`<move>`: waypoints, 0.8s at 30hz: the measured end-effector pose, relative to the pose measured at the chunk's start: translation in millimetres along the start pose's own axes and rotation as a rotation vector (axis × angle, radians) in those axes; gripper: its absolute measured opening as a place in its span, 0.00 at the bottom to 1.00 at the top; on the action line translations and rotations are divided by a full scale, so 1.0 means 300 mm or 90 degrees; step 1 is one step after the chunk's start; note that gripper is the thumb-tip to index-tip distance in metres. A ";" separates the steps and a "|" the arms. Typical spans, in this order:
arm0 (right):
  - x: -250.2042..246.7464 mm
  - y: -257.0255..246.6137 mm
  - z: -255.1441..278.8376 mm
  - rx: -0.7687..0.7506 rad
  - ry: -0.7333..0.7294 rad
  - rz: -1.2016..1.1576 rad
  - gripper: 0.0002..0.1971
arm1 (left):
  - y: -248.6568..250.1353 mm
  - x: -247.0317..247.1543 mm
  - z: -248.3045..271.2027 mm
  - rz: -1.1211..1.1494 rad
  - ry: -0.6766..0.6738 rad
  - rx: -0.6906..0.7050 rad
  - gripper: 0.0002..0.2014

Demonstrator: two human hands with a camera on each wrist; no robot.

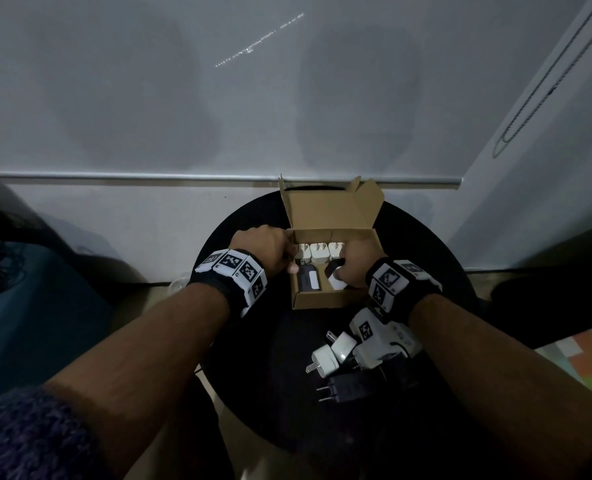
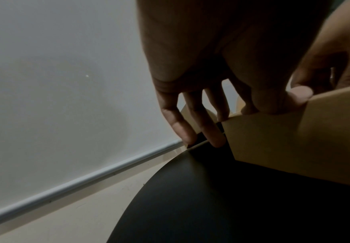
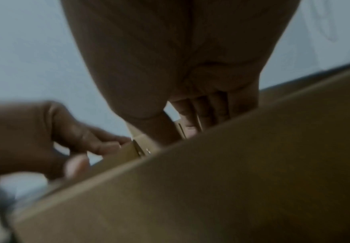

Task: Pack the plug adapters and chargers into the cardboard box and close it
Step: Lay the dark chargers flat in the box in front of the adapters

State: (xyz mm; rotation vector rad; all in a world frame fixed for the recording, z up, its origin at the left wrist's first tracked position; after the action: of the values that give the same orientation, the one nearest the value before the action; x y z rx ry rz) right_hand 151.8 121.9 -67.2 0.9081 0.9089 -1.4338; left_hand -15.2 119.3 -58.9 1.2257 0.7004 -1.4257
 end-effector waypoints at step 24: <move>0.016 0.012 0.046 -0.056 -0.019 -0.125 0.17 | 0.011 -0.006 0.002 -0.018 -0.007 0.020 0.23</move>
State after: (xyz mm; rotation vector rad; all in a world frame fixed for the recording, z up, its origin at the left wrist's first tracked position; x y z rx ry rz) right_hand 154.6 107.1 -66.1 0.7458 1.0532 -1.5574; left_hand -12.4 118.5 -56.5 1.2351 0.6935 -1.4706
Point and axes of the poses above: each hand's wrist, its own z-axis away from the middle knuckle, its own x-axis out of the palm, y = z × x, the point moved 8 cm from there along -z, towards the middle knuckle, and after that the axes turned 8 degrees about x, right-handed, at the moved point
